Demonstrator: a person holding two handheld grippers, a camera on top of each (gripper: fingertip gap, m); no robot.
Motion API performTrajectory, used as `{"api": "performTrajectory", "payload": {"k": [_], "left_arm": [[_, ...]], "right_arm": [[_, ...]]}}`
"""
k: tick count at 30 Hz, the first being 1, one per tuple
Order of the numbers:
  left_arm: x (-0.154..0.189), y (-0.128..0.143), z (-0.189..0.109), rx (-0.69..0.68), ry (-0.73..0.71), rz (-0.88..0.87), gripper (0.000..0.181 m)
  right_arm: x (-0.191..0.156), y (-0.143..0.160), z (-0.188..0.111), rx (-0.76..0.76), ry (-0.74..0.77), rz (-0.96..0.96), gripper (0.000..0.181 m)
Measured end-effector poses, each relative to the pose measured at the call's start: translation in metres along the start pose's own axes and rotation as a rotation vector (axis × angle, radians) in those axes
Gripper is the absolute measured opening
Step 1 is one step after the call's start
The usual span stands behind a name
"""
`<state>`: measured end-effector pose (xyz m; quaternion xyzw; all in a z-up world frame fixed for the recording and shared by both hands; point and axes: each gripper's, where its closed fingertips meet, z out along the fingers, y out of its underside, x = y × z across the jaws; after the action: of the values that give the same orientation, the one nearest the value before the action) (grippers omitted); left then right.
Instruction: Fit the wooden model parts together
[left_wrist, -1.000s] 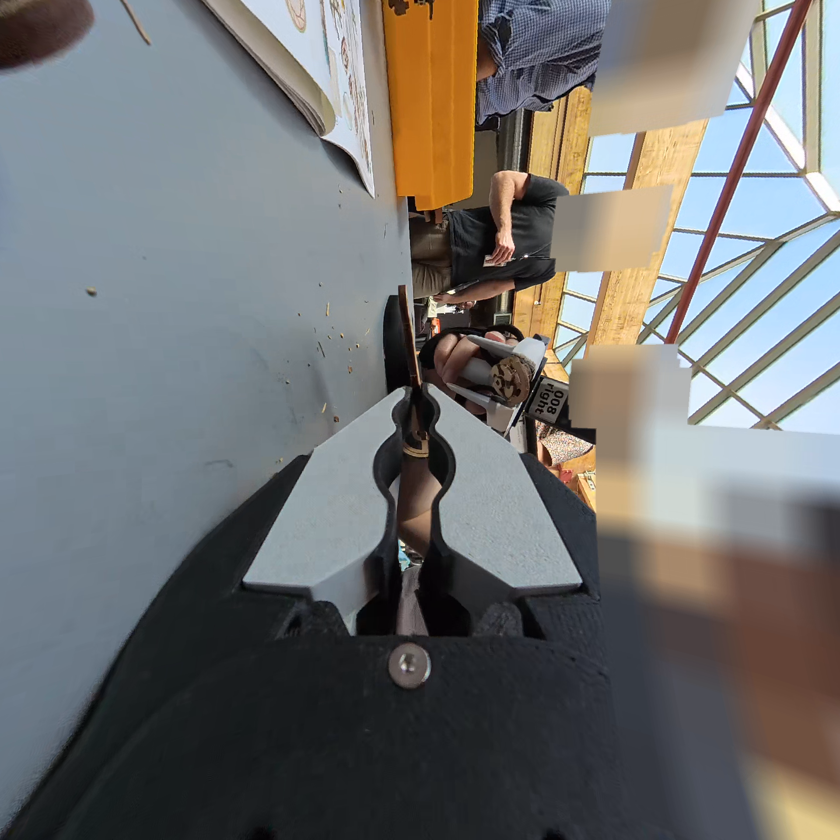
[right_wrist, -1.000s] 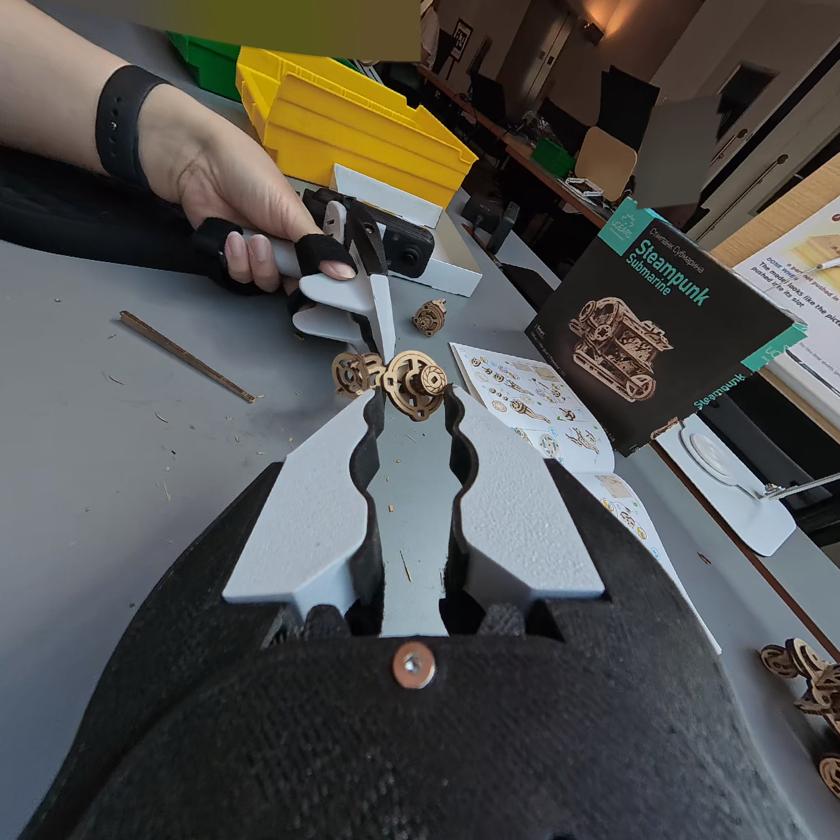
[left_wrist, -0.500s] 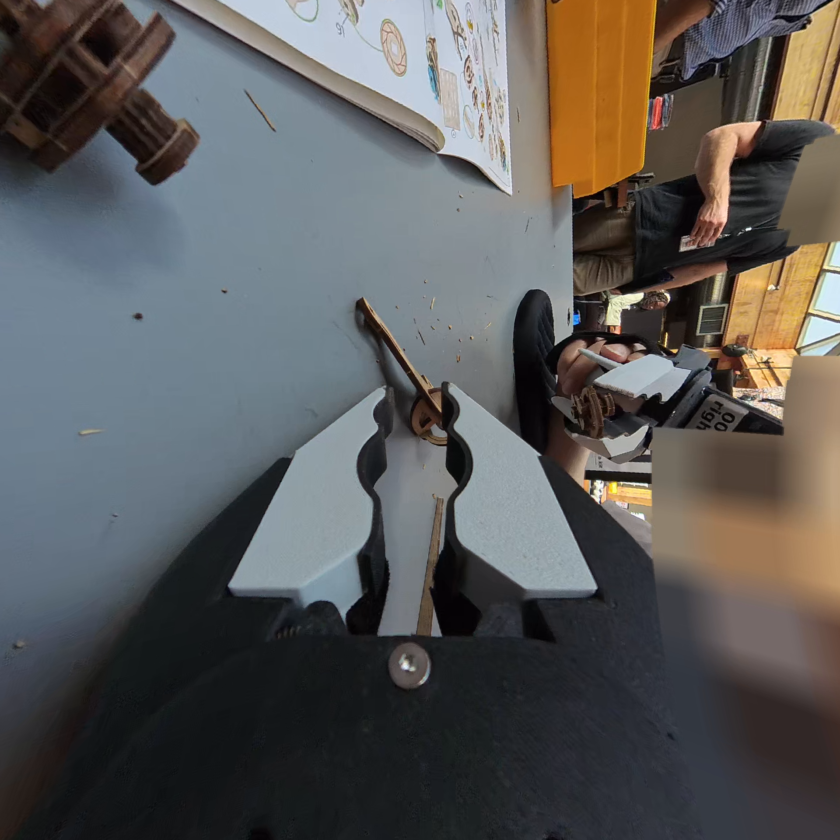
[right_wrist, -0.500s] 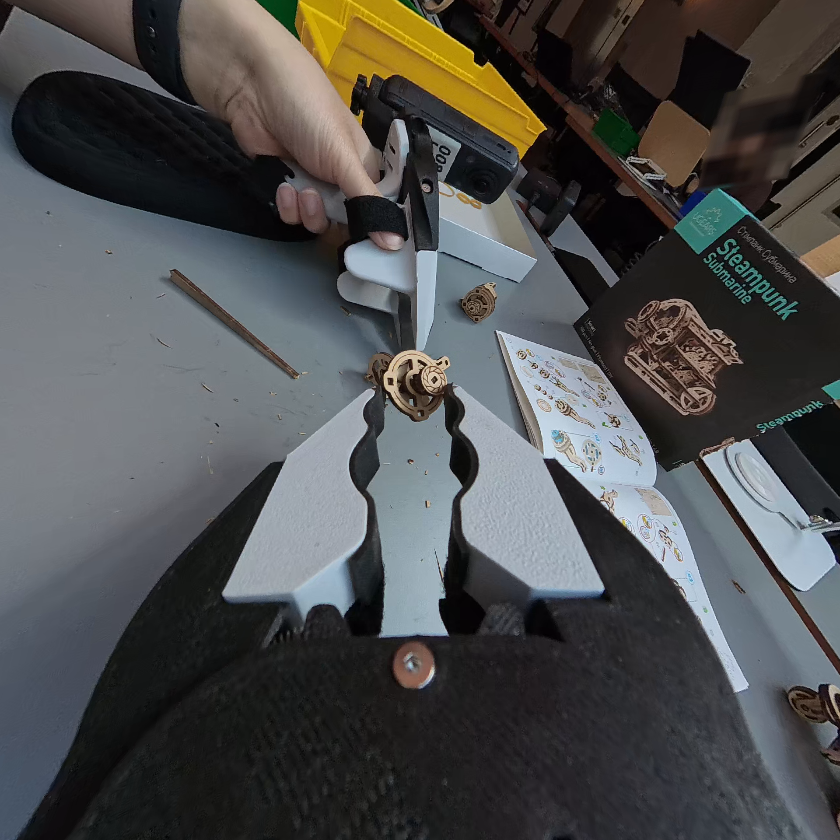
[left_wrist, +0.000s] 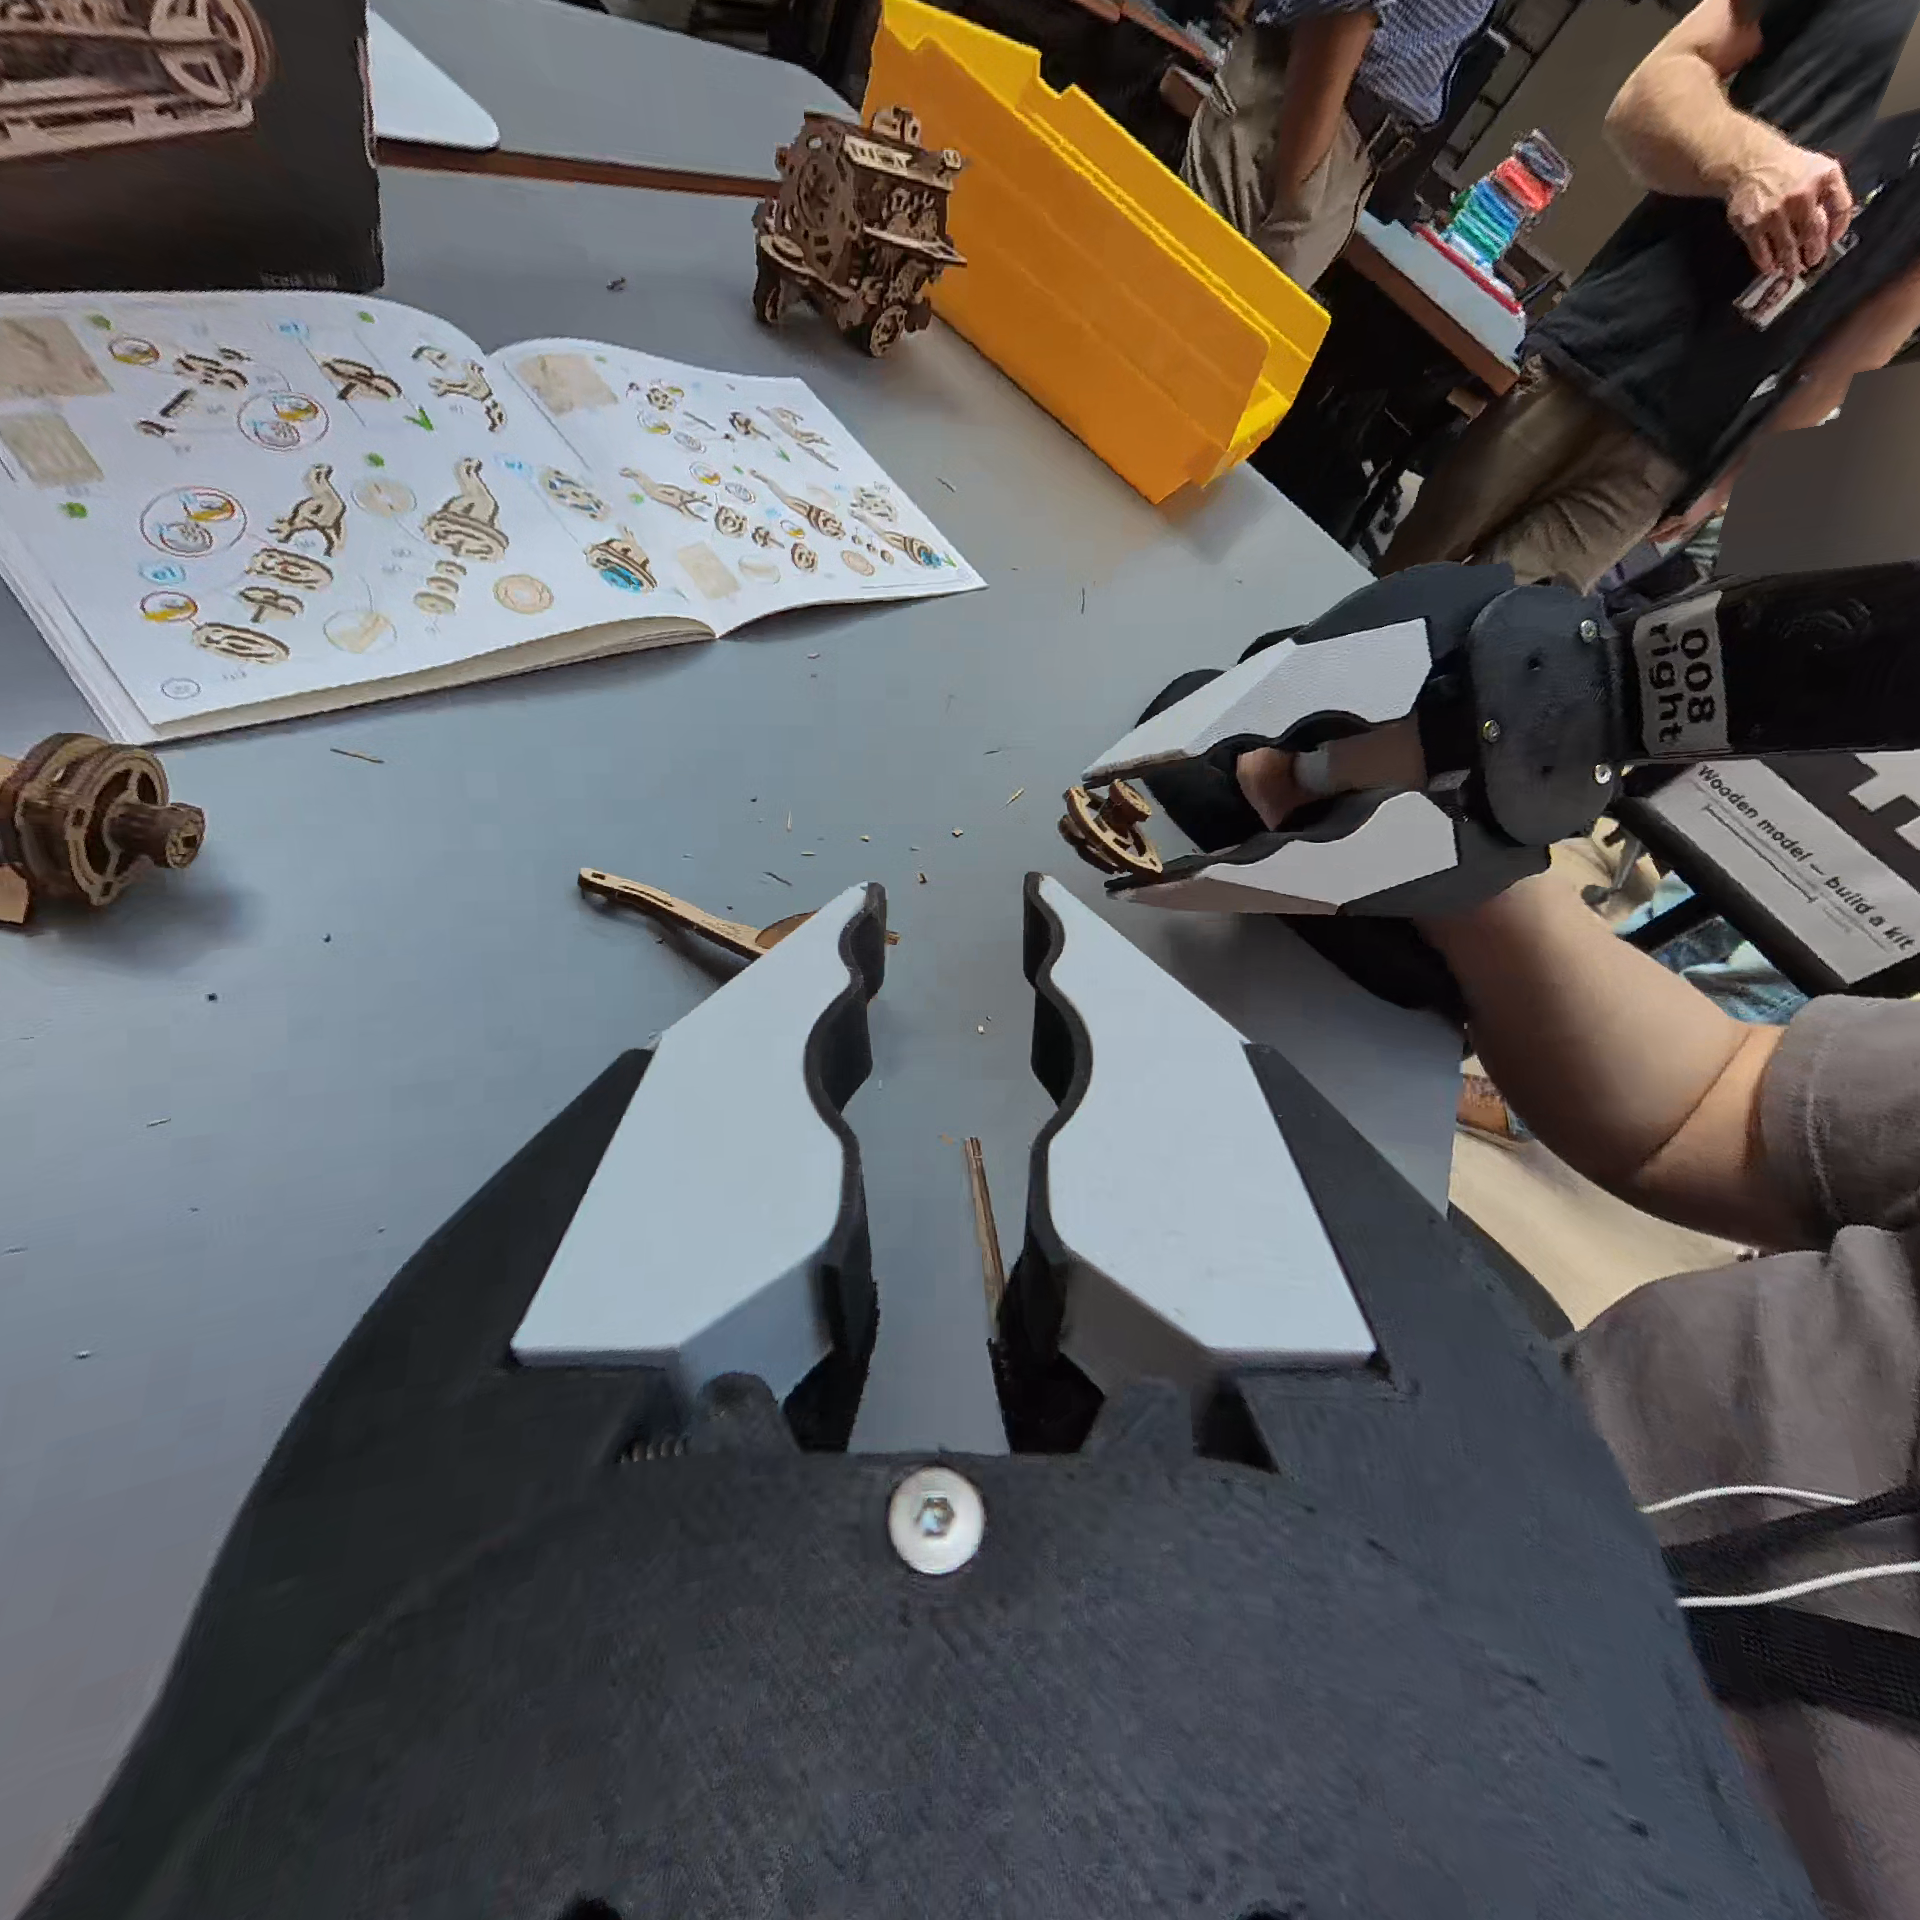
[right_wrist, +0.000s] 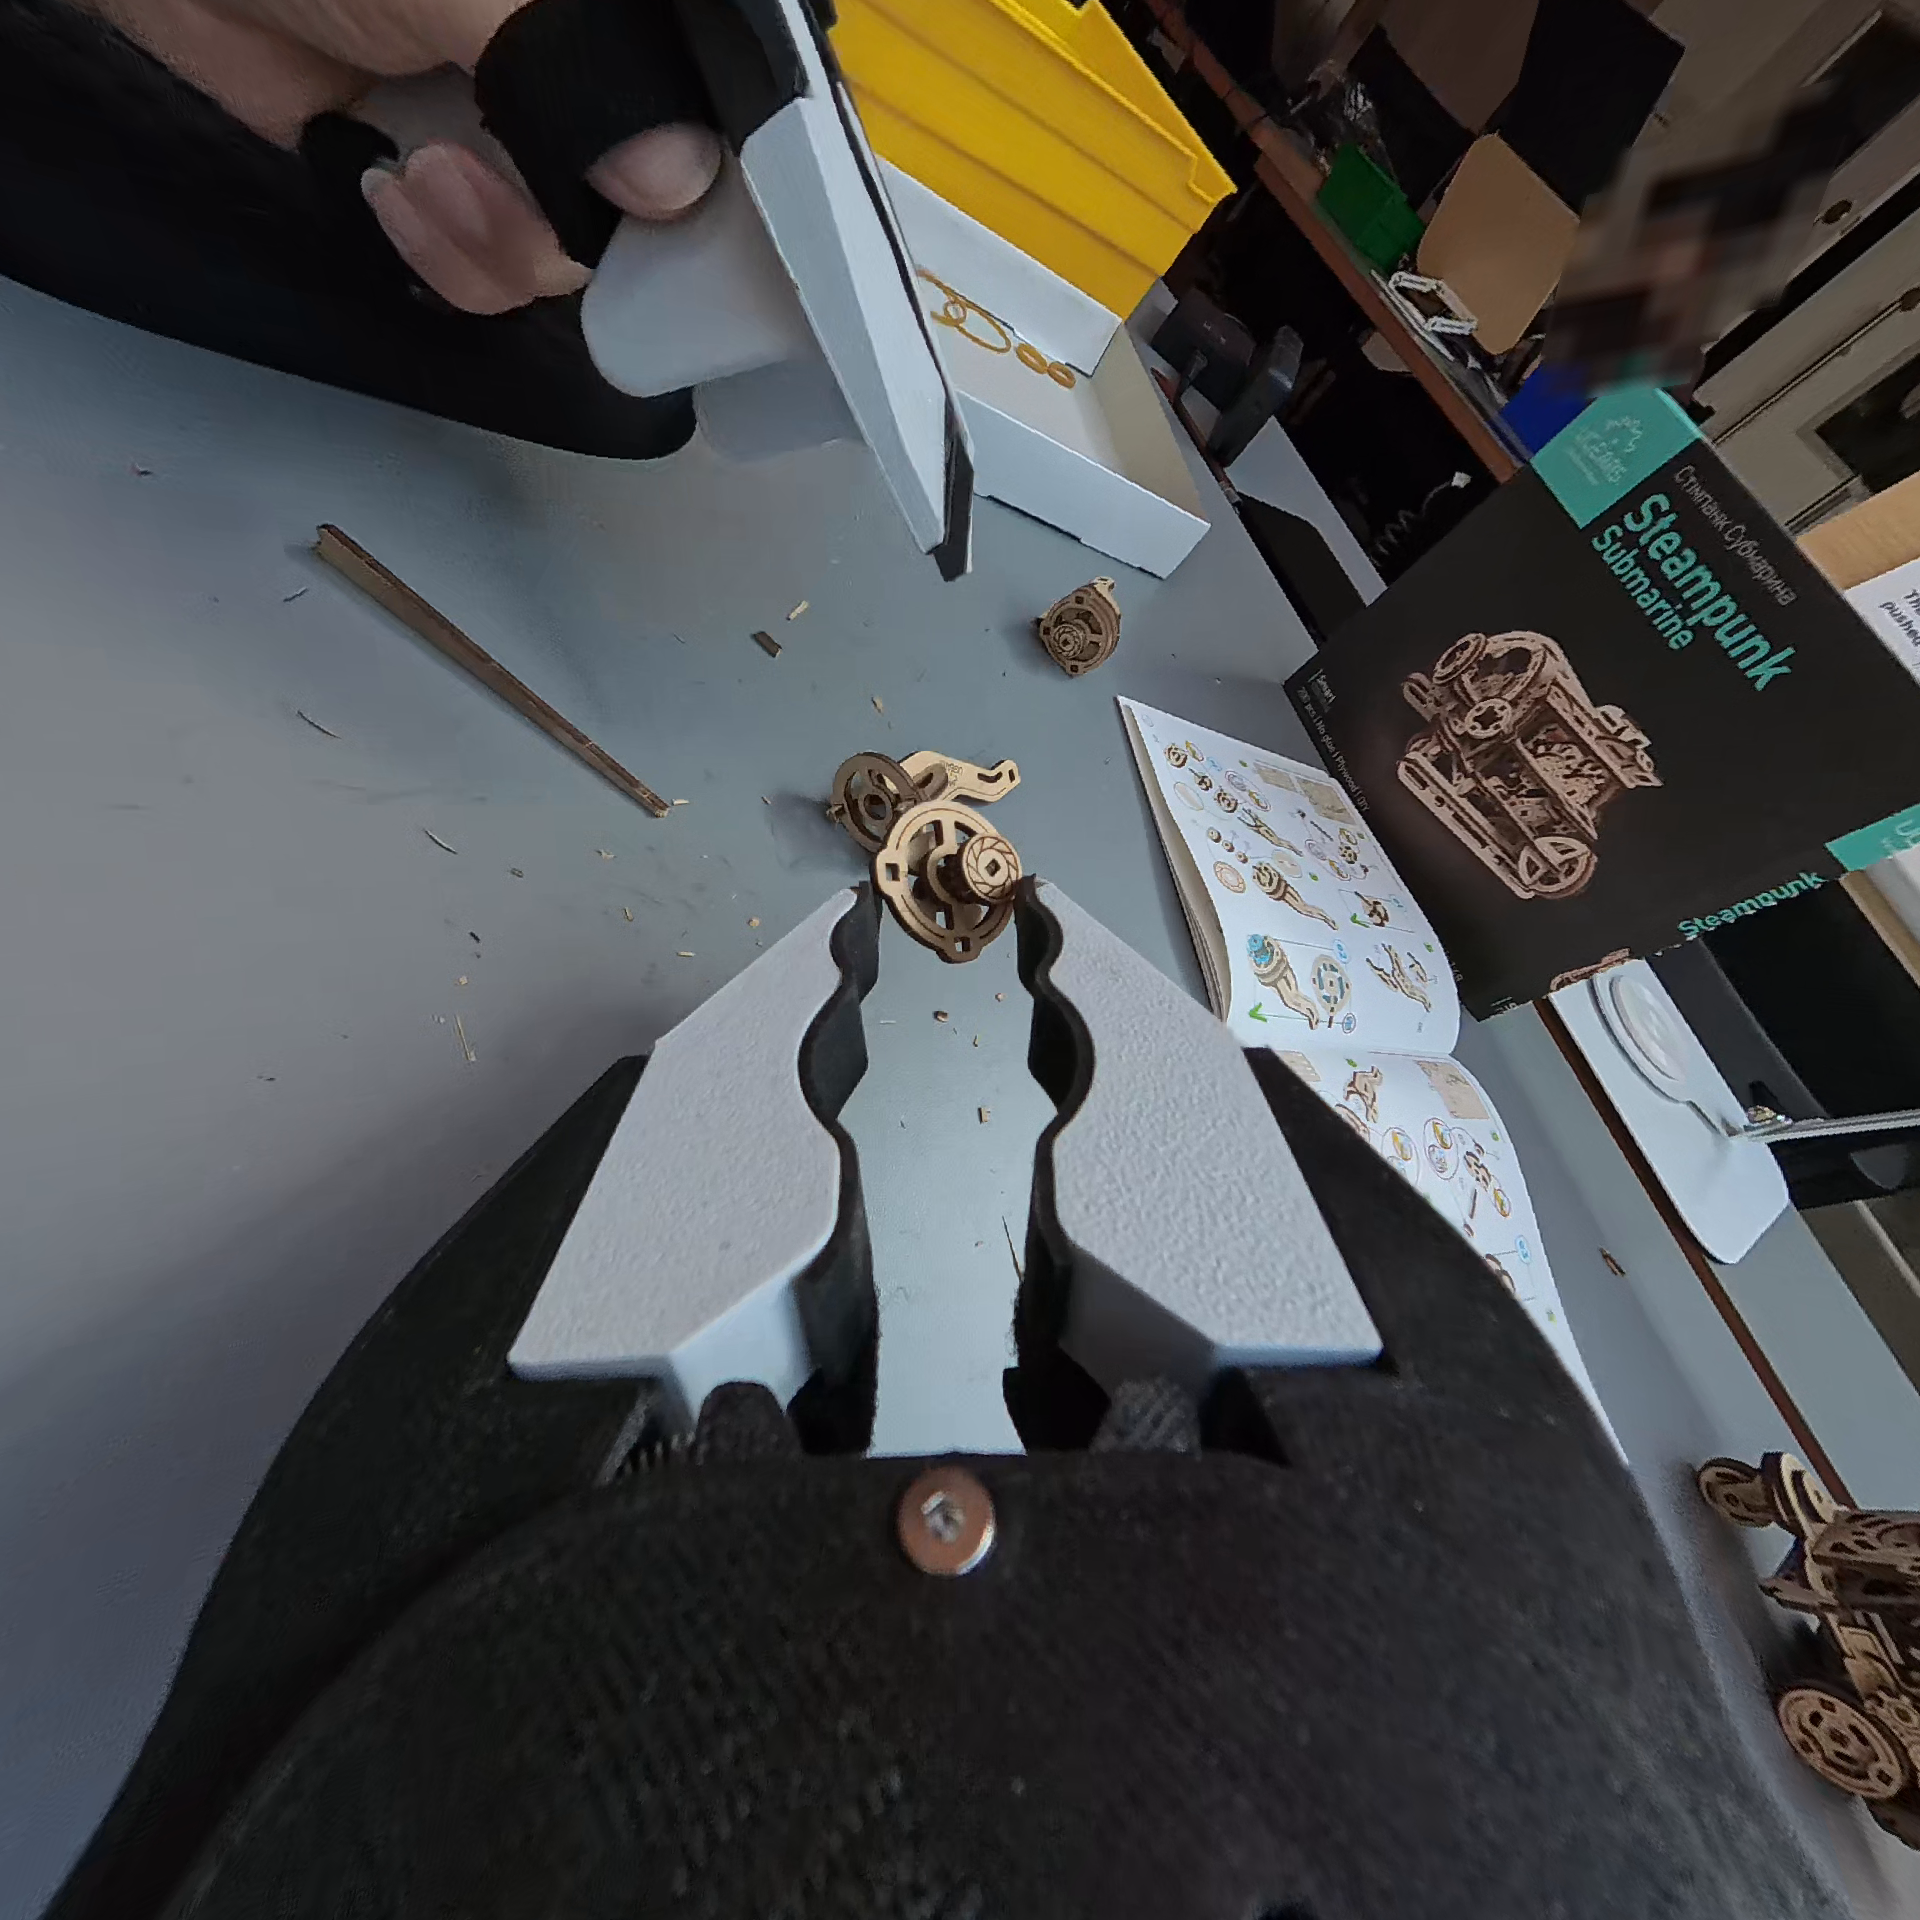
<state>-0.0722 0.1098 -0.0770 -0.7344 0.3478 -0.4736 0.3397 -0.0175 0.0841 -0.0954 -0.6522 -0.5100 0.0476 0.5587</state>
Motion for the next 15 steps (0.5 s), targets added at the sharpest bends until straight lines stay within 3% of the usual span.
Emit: {"api": "performTrajectory", "payload": {"k": [3,6,10,15], "left_arm": [[0.013,0.005,0.001,0.005,0.091,-0.211,0.002],[0.035,0.008,0.002,-0.012,0.247,-0.386,0.004],[0.044,0.014,0.012,-0.014,0.218,-0.369,0.009],[0.059,0.011,0.023,0.000,0.301,-0.427,0.016]], "right_arm": [[-0.003,-0.012,-0.006,0.046,0.044,-0.030,0.025],[-0.003,-0.017,-0.013,0.057,0.107,-0.069,0.025],[-0.008,-0.023,-0.020,0.084,0.131,-0.099,0.025],[-0.012,-0.026,-0.022,0.104,0.110,-0.096,0.025]]}}
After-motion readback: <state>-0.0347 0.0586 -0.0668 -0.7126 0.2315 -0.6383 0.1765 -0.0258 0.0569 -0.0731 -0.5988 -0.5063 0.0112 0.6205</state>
